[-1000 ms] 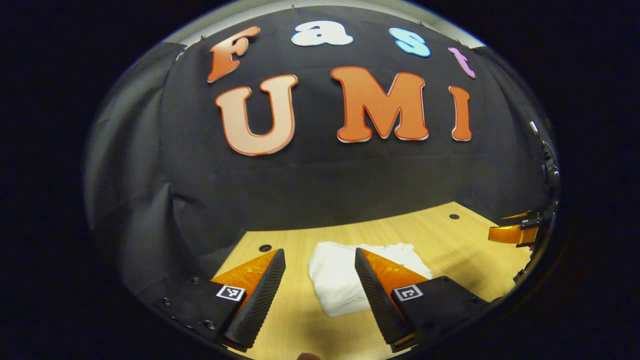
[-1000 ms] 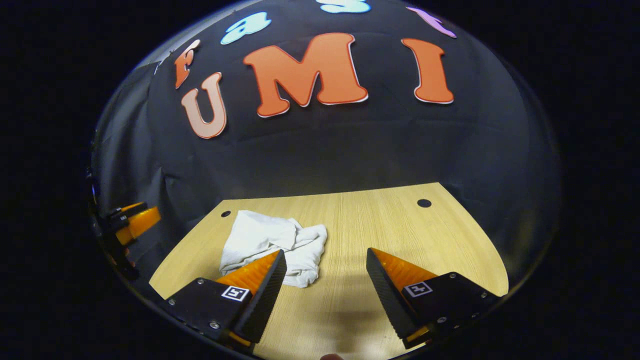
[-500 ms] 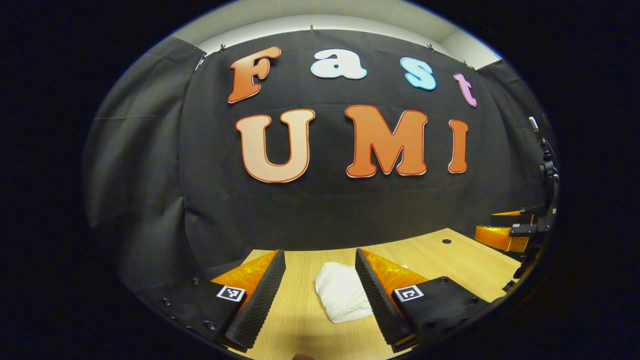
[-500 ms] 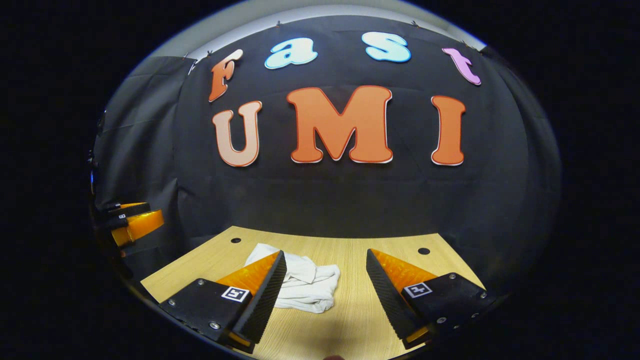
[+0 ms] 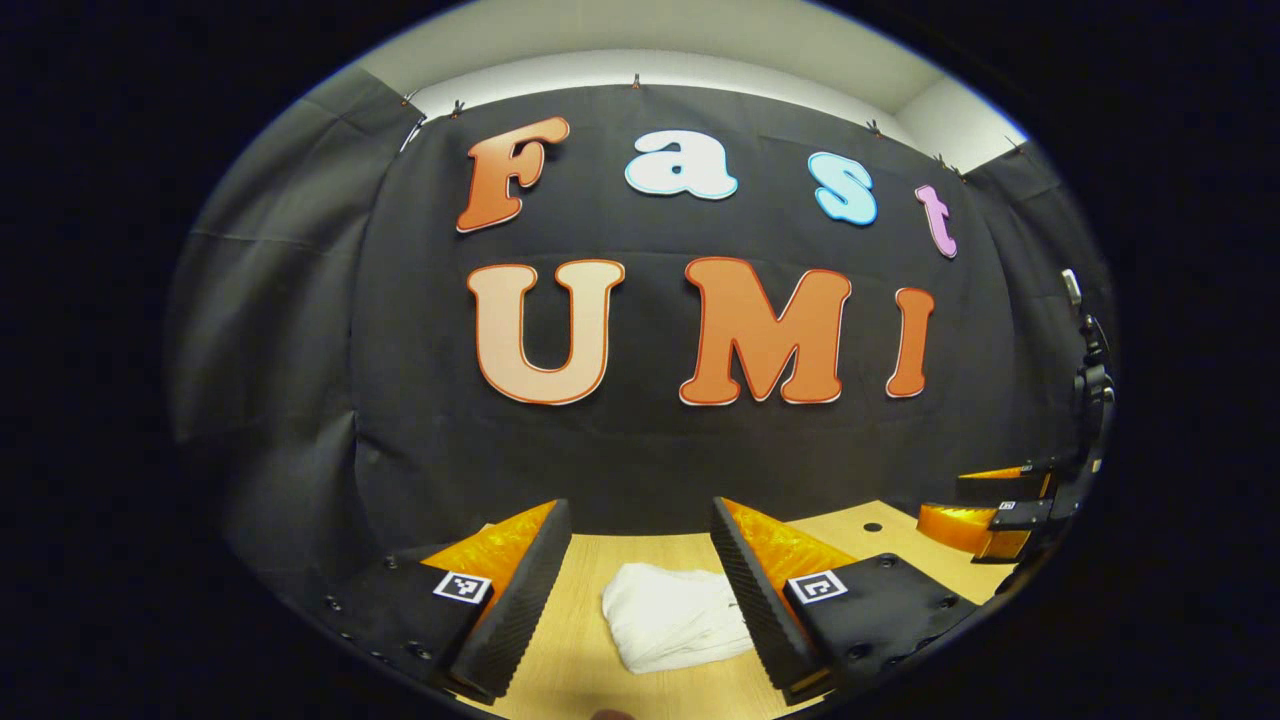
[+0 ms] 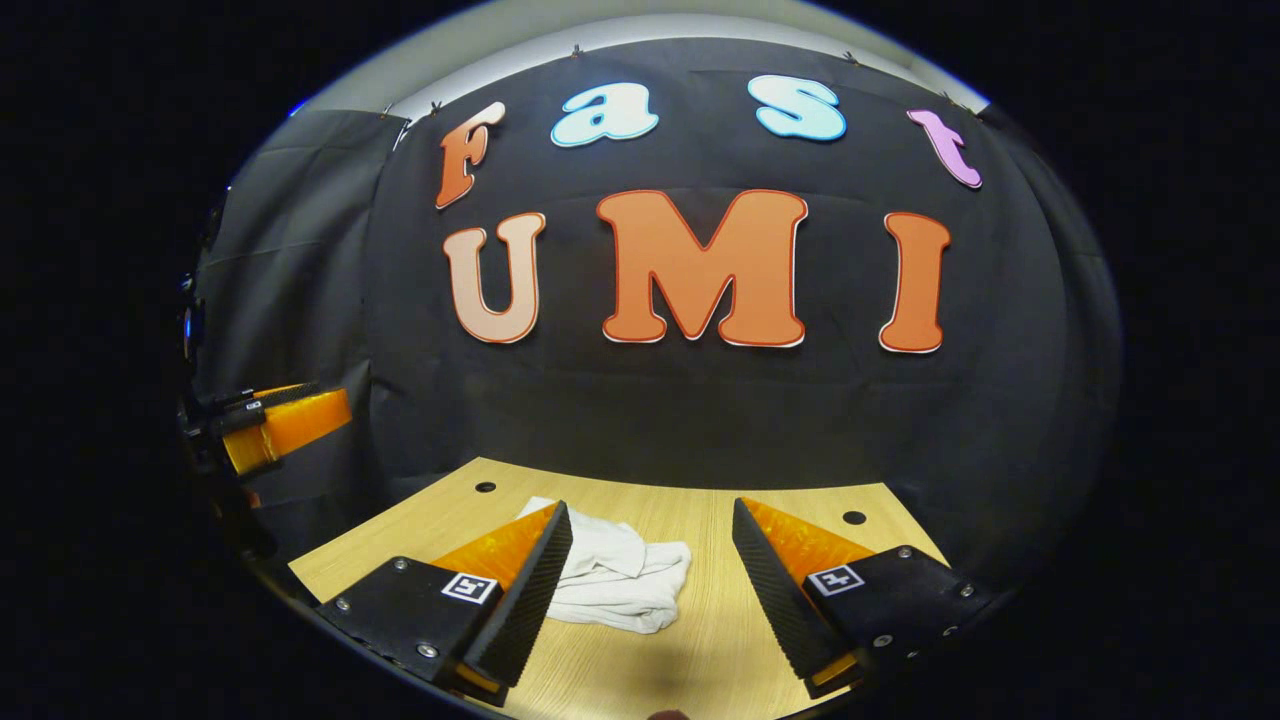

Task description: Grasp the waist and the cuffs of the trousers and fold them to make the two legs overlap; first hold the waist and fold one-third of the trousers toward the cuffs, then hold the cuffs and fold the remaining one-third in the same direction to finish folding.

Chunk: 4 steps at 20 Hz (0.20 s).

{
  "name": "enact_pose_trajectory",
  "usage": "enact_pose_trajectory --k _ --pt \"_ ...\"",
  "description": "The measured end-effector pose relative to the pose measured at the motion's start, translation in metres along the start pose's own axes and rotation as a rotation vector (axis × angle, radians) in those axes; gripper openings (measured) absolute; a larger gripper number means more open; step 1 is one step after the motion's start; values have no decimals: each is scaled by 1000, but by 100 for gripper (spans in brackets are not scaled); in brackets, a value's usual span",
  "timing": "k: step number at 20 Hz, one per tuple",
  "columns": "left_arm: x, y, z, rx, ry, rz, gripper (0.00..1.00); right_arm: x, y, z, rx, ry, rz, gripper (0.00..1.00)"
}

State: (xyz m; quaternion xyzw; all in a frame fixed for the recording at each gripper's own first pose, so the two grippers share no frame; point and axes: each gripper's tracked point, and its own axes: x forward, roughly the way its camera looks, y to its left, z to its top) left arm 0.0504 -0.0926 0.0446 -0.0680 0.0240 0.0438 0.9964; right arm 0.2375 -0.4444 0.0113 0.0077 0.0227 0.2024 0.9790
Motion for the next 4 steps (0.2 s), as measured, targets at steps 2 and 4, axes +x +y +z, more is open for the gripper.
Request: enact_pose_trajectory --k 2,4 --pt "4 -12 20 -19 -38 -17 93 -1 -6 5 28 8 7 97" --pt "1 -17 38 -18 -80 -13 93 -3 -17 14 44 -36 -2 97"
